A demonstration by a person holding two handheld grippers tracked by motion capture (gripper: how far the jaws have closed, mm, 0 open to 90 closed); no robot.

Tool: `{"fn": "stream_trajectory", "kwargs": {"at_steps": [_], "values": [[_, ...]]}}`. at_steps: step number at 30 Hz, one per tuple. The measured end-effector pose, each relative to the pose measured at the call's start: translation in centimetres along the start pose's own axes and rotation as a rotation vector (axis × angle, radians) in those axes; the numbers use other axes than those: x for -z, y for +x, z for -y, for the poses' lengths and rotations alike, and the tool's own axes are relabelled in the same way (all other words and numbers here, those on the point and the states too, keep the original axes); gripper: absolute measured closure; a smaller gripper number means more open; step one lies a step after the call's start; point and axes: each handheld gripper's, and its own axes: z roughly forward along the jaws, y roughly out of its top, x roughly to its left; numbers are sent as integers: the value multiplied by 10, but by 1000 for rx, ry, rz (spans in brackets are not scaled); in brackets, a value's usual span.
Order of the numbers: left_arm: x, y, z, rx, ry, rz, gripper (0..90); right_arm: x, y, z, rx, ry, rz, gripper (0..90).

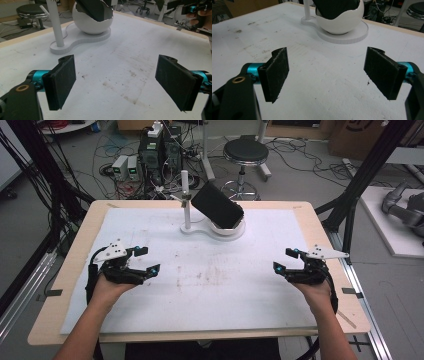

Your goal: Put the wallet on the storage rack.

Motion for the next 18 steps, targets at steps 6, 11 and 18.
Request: {"fn": "stream_trajectory", "kwargs": {"at_steps": [6, 11, 18], "values": [[-5, -5, -4, -12, -1, 8, 168, -3, 4, 0, 7, 7, -11, 205], [-6, -4, -3, -12, 7, 7, 169, -5, 5, -1, 4, 11, -21, 205], [-1, 0, -2, 1, 2, -7, 168, -6, 7, -2, 9, 12, -19, 205]]}}
